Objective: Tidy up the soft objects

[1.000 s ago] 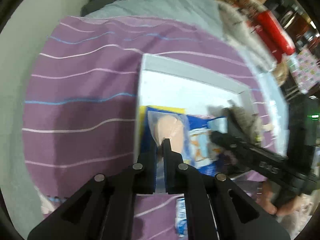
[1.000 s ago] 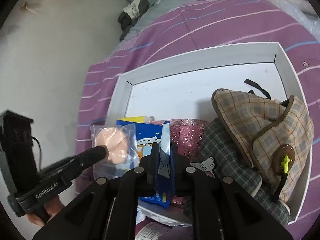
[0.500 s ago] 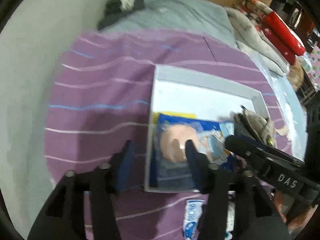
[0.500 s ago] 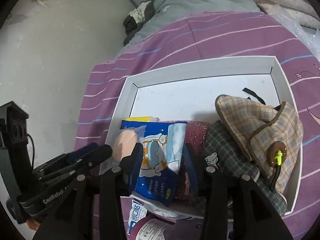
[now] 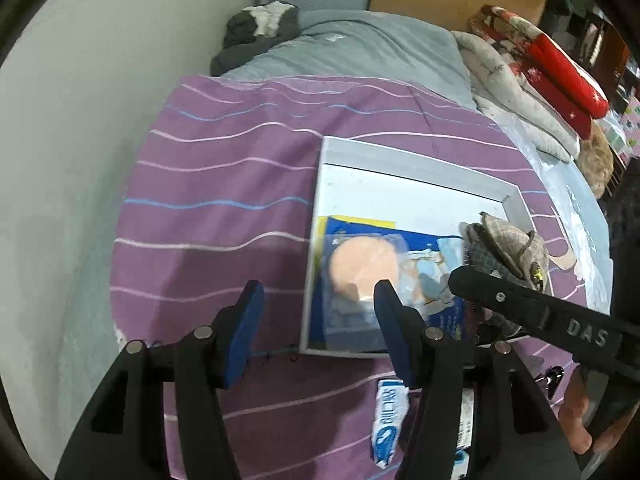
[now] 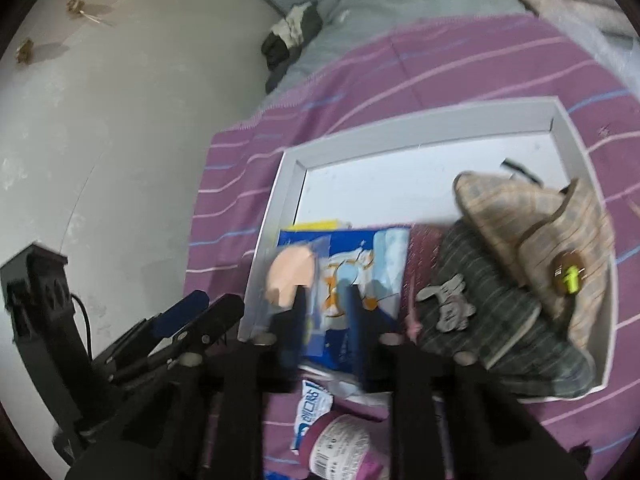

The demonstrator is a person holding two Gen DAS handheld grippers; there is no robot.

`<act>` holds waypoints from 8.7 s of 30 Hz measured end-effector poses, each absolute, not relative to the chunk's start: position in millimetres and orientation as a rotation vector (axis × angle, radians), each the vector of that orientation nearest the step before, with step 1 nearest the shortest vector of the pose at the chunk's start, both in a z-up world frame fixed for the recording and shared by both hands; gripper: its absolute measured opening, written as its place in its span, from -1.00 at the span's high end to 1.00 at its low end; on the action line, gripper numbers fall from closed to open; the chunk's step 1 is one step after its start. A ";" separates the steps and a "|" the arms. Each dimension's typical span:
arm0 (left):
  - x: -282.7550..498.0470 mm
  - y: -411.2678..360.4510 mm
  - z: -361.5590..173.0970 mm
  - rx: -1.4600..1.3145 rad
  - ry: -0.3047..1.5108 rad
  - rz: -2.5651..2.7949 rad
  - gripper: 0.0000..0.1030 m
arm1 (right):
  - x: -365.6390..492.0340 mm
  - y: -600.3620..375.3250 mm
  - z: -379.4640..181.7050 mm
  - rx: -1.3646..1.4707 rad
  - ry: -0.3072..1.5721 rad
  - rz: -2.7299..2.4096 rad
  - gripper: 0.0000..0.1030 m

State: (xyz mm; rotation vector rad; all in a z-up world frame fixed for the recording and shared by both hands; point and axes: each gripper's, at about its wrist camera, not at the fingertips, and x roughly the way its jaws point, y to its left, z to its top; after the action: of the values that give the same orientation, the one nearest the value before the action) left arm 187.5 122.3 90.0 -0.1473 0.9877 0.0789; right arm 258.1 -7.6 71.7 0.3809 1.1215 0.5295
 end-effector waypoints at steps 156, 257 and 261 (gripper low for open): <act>162.0 126.3 73.7 -0.397 0.969 -0.294 0.90 | 189.9 -4.3 63.7 0.225 0.882 0.459 -0.17; 135.3 117.2 76.1 -0.176 1.100 -0.067 0.48 | 226.0 -39.9 56.9 0.294 1.378 0.421 -0.09; 135.6 115.2 67.1 -0.166 1.105 -0.072 0.48 | 239.5 -38.1 35.7 0.291 1.465 0.382 -0.09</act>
State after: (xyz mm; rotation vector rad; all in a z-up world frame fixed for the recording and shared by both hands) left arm 135.6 115.2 67.1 -0.1663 1.1054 -0.0717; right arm 239.5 -38.1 35.7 0.2914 1.4646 0.3821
